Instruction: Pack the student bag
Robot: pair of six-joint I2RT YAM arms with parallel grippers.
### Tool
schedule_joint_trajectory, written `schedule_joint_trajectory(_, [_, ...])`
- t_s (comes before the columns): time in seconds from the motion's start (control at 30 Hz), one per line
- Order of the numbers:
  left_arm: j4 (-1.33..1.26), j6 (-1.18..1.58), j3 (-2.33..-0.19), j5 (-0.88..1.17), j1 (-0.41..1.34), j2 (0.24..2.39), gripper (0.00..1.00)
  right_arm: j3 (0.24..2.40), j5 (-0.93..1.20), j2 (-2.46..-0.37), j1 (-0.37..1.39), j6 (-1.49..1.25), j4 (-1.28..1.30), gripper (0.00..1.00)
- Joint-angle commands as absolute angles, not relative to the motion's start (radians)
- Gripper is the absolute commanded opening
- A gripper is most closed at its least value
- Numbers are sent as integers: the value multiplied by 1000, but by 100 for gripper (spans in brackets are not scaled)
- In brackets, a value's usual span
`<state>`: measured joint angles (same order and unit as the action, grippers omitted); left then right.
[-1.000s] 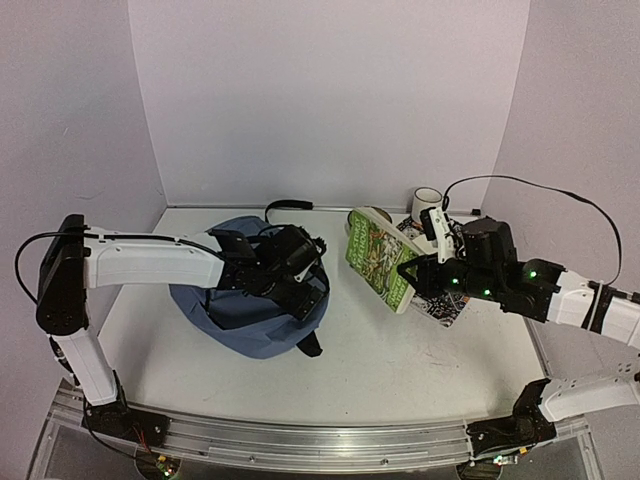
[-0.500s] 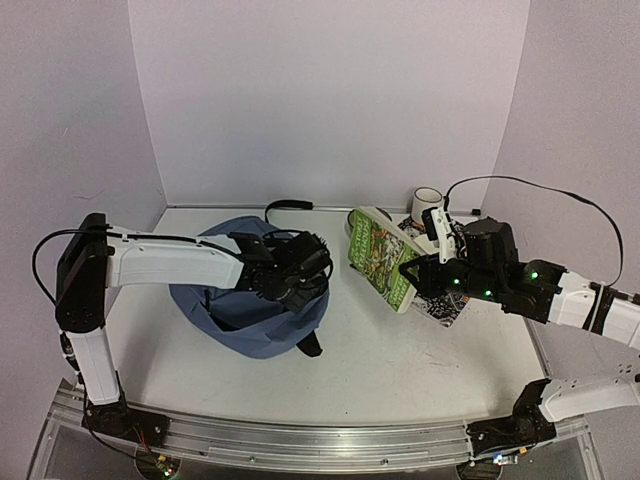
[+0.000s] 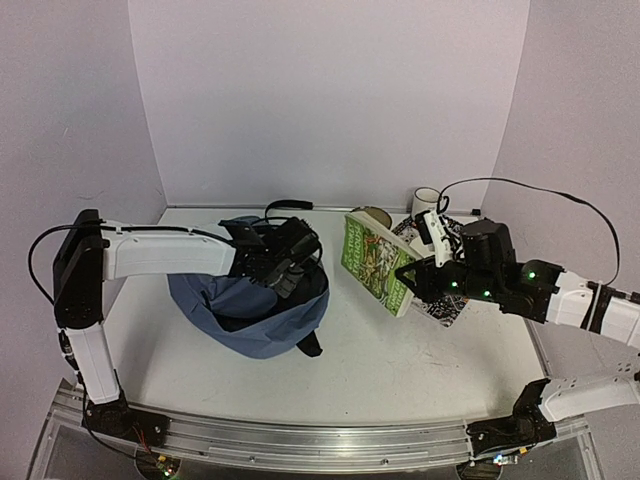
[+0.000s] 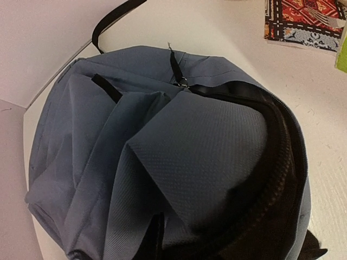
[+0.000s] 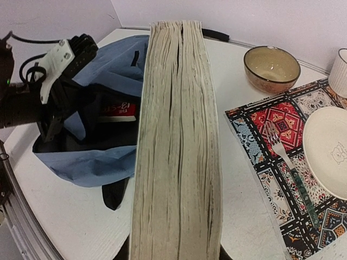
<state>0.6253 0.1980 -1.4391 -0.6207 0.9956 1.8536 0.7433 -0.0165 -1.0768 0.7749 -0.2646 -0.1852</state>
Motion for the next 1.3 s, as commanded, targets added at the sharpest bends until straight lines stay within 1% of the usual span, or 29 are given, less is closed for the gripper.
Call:
schedule_joint_trajectory(0.0, [648,145,-1481,-590,948,1706,0,787,22,-1082,811,-165,-282,0])
schedule_joint_trajectory(0.13, [659,94,-1505,-494,875,1643,0,814,-18,-1116,894,-49,-282,0])
schedule_joint_trajectory(0.3, [695,41,-1544,-427,842,1595,0,858,-150,-1172,1018,147,-278,0])
schedule_joint_trajectory(0.47, [740,3,-1590,-354,837,1563,0,947,-325,-1259,1135,347,-242,0])
schedule_joint_trajectory(0.6, [760,2,-1626,-283,836,1535,0,1030,-492,-1371,1195,497,-231,0])
schedule_joint_trajectory(0.77, [768,2,-1657,-246,833,1512,0,1092,-629,-1506,1213,679,-264,0])
schedule_joint_trajectory(0.97, [779,12,-1673,-194,831,1505,0,1113,-725,-1608,1213,809,-382,0])
schedule_joint_trajectory(1.27, [781,46,-1697,-126,831,1507,0,1209,-766,-1693,1258,919,-435,0])
